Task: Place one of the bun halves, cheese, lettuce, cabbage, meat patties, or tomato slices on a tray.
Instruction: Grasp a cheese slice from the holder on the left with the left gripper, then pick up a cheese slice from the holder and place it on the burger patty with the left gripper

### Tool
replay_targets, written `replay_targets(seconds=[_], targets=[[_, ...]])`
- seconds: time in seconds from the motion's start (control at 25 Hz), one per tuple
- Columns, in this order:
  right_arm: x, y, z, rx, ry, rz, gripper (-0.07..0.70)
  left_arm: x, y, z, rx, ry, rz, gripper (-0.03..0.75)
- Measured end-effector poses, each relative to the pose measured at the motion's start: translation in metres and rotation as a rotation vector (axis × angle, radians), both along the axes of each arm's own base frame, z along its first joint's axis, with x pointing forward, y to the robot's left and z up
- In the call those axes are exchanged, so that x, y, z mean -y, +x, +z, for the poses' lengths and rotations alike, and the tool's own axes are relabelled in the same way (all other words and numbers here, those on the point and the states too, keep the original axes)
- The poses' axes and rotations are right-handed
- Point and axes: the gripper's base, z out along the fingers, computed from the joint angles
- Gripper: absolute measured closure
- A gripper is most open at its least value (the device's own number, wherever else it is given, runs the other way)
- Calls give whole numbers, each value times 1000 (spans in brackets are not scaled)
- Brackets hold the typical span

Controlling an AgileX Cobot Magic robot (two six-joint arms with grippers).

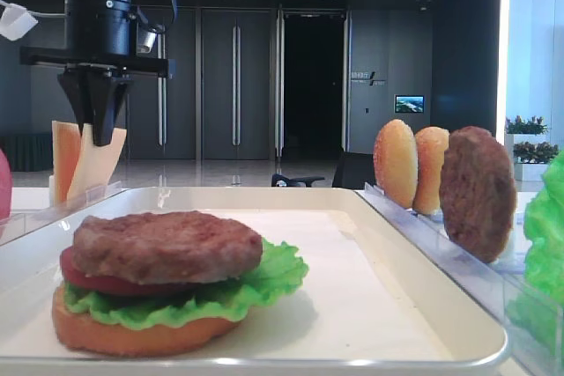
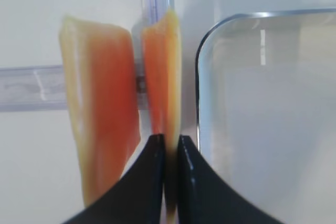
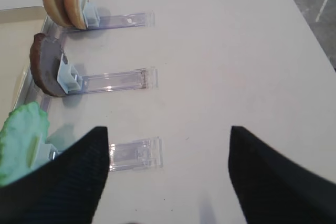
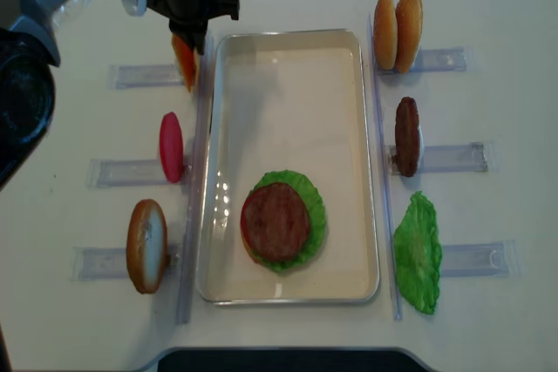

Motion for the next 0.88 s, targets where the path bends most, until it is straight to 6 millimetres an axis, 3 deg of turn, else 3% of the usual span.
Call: replay_targets(seconds=[0.2, 0.44, 0.68, 0.88], targets=[[0, 0, 0, 0, 0, 0, 144, 4, -2, 25, 23, -52, -36, 683], [0, 0, 0, 0, 0, 0, 144, 5, -26, 72, 74, -172, -66, 683], [0, 0, 0, 0, 0, 0, 144, 0, -74, 81, -4, -271, -109, 683], [0, 0, 0, 0, 0, 0, 144, -8, -130, 82, 32, -421, -150, 683]])
